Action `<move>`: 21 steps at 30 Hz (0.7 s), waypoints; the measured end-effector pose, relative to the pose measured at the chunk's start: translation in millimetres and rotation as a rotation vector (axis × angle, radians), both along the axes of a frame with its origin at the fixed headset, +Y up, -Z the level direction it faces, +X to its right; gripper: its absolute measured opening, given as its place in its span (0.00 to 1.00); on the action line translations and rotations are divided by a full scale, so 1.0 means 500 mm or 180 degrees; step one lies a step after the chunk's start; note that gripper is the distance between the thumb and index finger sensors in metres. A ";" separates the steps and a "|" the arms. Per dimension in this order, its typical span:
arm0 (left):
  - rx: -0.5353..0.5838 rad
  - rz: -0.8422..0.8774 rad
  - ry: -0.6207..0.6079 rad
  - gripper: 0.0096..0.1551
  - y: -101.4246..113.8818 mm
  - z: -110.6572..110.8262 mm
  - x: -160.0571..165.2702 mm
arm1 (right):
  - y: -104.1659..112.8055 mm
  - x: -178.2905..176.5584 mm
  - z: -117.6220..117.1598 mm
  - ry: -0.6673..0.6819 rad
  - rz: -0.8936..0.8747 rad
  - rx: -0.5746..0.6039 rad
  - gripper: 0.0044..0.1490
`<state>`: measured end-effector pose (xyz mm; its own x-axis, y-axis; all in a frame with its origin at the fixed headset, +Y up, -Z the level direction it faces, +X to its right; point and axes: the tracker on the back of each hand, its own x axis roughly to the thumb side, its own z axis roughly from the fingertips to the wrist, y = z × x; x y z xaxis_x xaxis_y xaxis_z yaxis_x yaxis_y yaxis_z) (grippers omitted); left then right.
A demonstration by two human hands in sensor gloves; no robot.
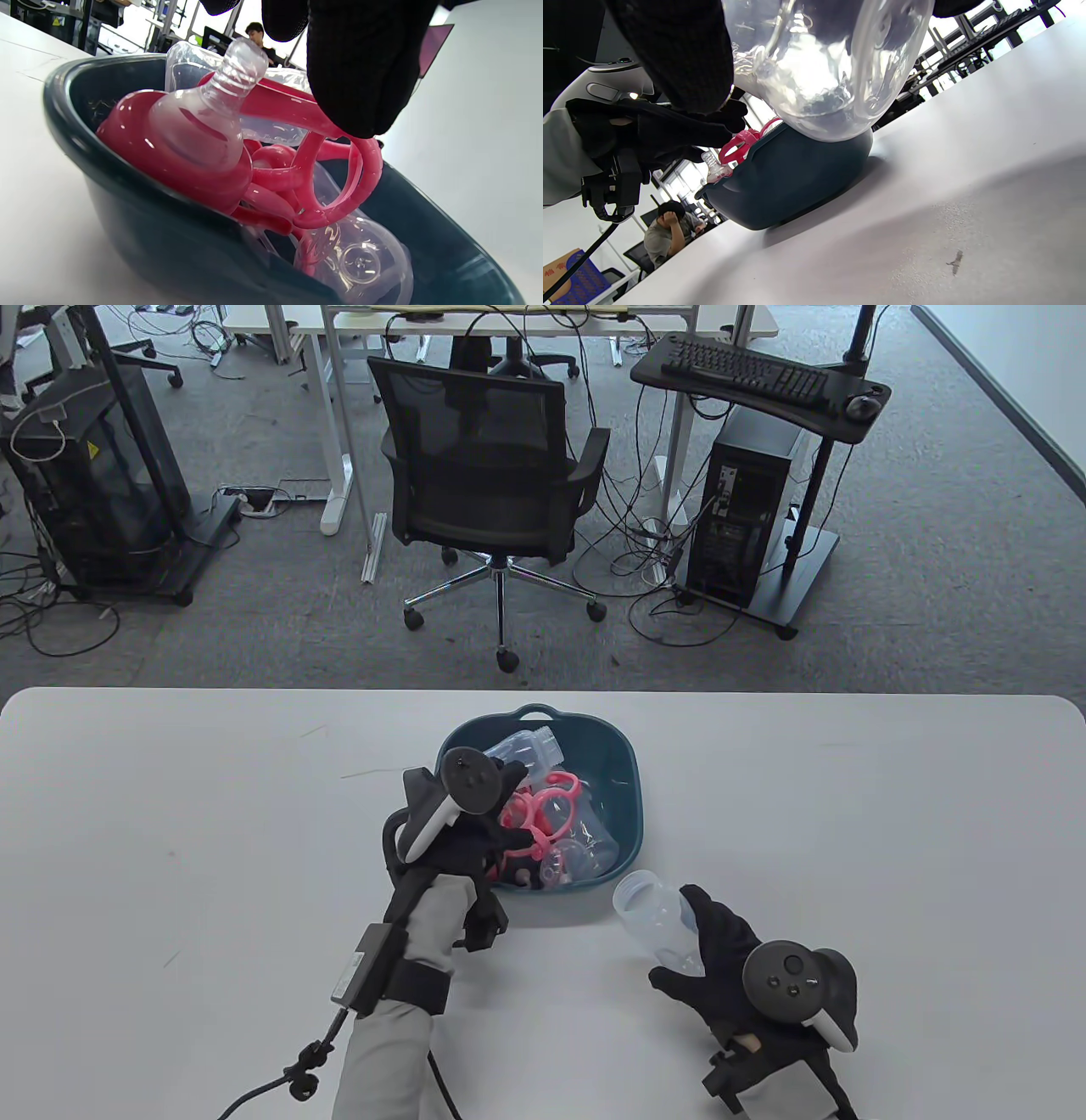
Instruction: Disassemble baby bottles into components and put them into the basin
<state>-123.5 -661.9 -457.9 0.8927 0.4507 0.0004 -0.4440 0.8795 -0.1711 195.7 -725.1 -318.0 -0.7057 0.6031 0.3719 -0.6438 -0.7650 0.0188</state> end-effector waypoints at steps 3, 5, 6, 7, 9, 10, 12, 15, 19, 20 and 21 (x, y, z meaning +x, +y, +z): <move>0.0103 0.0064 -0.0023 0.49 0.015 0.020 -0.020 | -0.001 0.002 -0.001 -0.0014 -0.0009 -0.0016 0.62; 0.0182 0.0104 0.0009 0.47 0.023 0.036 -0.040 | -0.001 0.002 -0.001 -0.0020 -0.0009 -0.0017 0.62; 0.0211 0.0117 0.0021 0.47 0.028 0.048 -0.055 | -0.001 0.002 -0.001 -0.0025 -0.0008 -0.0016 0.62; 0.0239 0.0115 0.0046 0.47 0.031 0.058 -0.069 | -0.001 0.003 -0.001 -0.0030 -0.0010 -0.0014 0.62; 0.0294 0.0129 0.0108 0.47 0.036 0.080 -0.101 | -0.001 0.003 -0.001 -0.0037 -0.0012 -0.0010 0.62; 0.0324 0.0143 0.0142 0.47 0.038 0.094 -0.119 | -0.001 0.003 -0.001 -0.0040 -0.0010 -0.0009 0.62; 0.0391 0.0176 0.0218 0.47 0.039 0.125 -0.158 | -0.001 0.003 -0.001 -0.0051 0.0000 -0.0003 0.62; 0.0472 0.0153 0.0279 0.47 0.032 0.161 -0.199 | -0.001 0.004 -0.001 -0.0063 0.0008 0.0004 0.62; 0.0606 0.0027 0.0305 0.48 -0.001 0.212 -0.240 | 0.000 0.007 -0.002 -0.0099 0.0008 0.0002 0.62; 0.0620 -0.0001 0.0292 0.48 -0.013 0.220 -0.247 | 0.000 0.008 -0.002 -0.0115 0.0016 0.0005 0.62; 0.0623 -0.0022 0.0292 0.49 -0.028 0.230 -0.253 | 0.000 0.009 -0.002 -0.0130 0.0026 0.0005 0.62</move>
<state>-249.9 -676.0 -342.9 0.8961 0.4439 0.0060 -0.4437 0.8951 0.0440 200.1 -725.0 -318.9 -0.7252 0.5966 0.3437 -0.6377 -0.7702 -0.0086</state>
